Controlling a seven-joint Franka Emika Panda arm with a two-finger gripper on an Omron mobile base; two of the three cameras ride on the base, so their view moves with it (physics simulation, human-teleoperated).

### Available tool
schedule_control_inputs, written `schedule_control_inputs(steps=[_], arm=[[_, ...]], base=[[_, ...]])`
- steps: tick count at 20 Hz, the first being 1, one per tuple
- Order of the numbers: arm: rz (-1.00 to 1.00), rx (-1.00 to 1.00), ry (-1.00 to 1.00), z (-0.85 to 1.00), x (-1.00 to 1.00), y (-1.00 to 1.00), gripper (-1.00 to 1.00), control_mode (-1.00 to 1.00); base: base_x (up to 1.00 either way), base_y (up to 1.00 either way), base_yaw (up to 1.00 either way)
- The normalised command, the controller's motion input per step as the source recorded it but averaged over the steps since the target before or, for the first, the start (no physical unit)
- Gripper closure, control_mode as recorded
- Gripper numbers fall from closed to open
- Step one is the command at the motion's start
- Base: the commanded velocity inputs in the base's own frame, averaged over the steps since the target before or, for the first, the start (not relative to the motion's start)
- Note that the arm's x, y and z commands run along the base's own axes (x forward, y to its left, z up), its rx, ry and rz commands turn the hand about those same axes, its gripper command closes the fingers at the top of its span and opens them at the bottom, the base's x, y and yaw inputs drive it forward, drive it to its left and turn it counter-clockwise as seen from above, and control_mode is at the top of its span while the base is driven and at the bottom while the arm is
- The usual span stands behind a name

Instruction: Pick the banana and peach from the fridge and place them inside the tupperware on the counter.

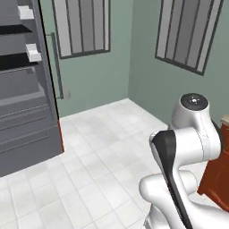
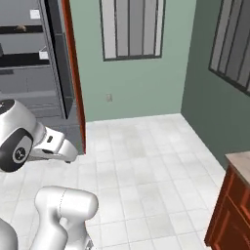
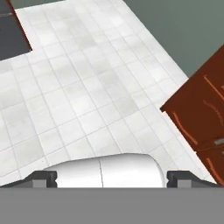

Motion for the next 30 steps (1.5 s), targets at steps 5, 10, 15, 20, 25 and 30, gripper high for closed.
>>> schedule_control_inputs(steps=[5,10,15,20,25,30], arm=[[0.0,0.0,0.0,0.0,0.0,0.0,-1.0,1.0],[0.0,0.0,0.0,0.0,0.0,0.0,-1.0,1.0],[0.0,0.0,0.0,0.0,0.0,0.0,-1.0,1.0],[0.0,0.0,0.0,0.0,0.0,0.0,-1.0,1.0],[0.0,0.0,0.0,0.0,0.0,0.0,-1.0,1.0],[0.0,0.0,0.0,0.0,0.0,0.0,-1.0,1.0]], base=[[0.81,0.61,0.48],[0.73,0.57,0.54],[0.78,0.35,0.21],[0.62,0.44,0.1],[0.47,0.67,0.0],[0.52,0.61,0.0]])
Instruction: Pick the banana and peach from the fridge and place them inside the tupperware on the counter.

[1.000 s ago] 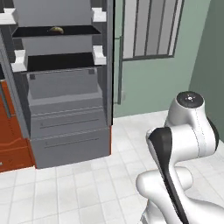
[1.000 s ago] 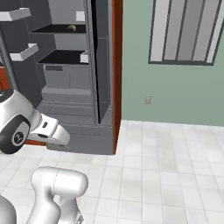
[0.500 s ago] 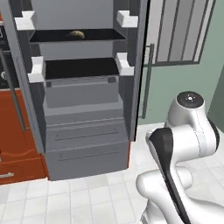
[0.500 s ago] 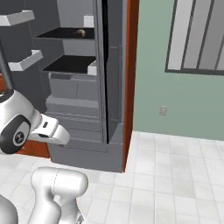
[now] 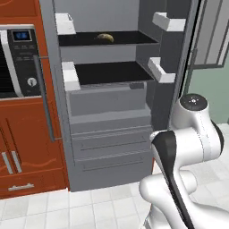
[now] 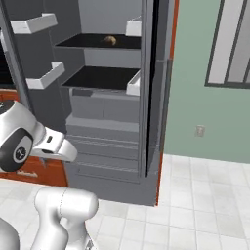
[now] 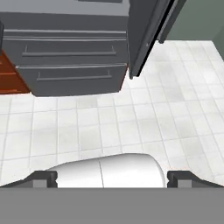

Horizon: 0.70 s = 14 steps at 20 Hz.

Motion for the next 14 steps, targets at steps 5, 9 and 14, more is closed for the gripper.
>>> schedule_control_inputs(steps=[5,9,14], arm=[[0.0,0.0,0.0,0.0,0.0,0.0,-1.0,1.0],[0.0,0.0,0.0,0.0,0.0,0.0,-1.0,1.0],[0.0,0.0,0.0,0.0,0.0,0.0,-1.0,1.0]], base=[[0.66,0.44,0.0],[0.66,0.24,0.0],[0.7,0.2,0.0]])
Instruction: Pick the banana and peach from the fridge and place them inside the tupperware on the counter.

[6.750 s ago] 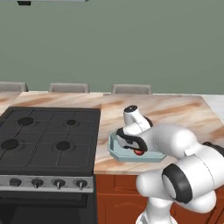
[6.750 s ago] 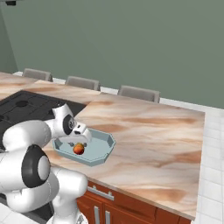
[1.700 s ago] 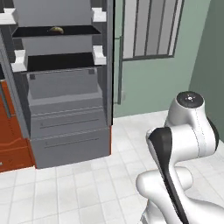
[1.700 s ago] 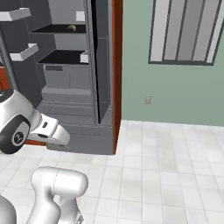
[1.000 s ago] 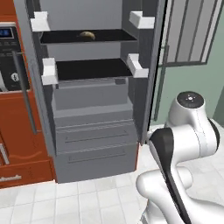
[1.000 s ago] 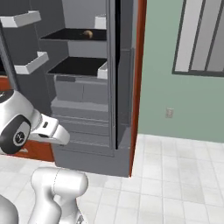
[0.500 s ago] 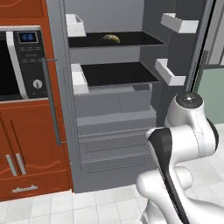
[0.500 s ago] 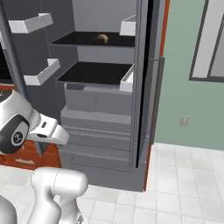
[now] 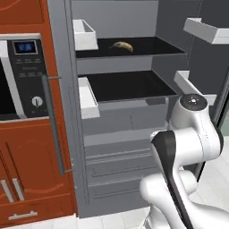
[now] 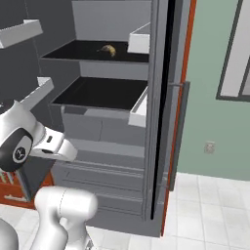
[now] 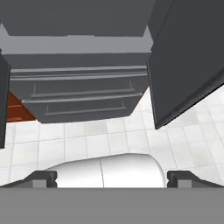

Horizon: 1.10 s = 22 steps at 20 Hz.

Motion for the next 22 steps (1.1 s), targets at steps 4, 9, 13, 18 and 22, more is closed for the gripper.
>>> schedule_control_inputs(steps=[4,9,13,18,22], arm=[[0.0,0.0,0.0,0.0,0.0,0.0,-1.0,1.0],[0.0,0.0,0.0,0.0,0.0,0.0,-1.0,1.0],[0.0,0.0,0.0,0.0,0.0,0.0,-1.0,1.0],[0.0,0.0,0.0,0.0,0.0,0.0,-1.0,1.0],[0.0,0.0,0.0,0.0,0.0,0.0,-1.0,1.0]], base=[[0.71,0.35,0.0],[0.61,0.22,0.0],[0.58,0.19,0.0],[0.6,0.2,0.0],[0.64,0.14,0.05]])
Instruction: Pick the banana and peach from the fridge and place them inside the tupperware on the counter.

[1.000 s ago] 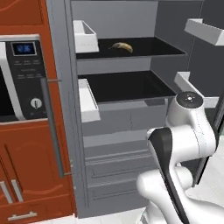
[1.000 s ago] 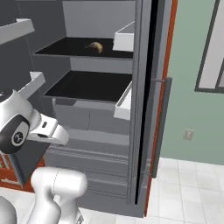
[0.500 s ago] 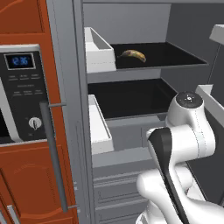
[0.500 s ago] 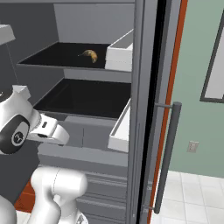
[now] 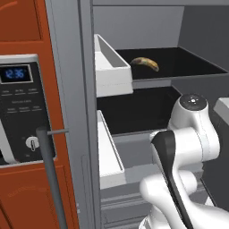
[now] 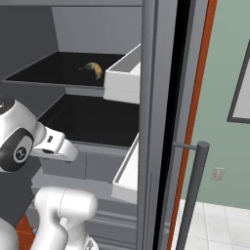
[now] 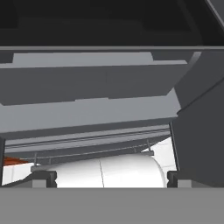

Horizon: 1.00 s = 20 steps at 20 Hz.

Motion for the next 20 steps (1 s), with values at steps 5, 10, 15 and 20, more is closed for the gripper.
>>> schedule_control_inputs(steps=[5,10,15,20], arm=[[0.07,0.11,0.0,0.09,0.27,0.01,-1.0,-1.0],[0.29,0.2,-0.1,0.62,0.7,0.0,-1.0,-1.0],[0.21,0.02,-0.16,0.87,0.71,0.0,-1.0,-1.0],[0.0,0.0,-0.14,0.67,0.61,0.0,-1.0,-1.0]], base=[[0.4,0.07,0.04],[0.0,0.0,0.0],[0.0,0.0,0.0],[0.0,0.0,0.0]])
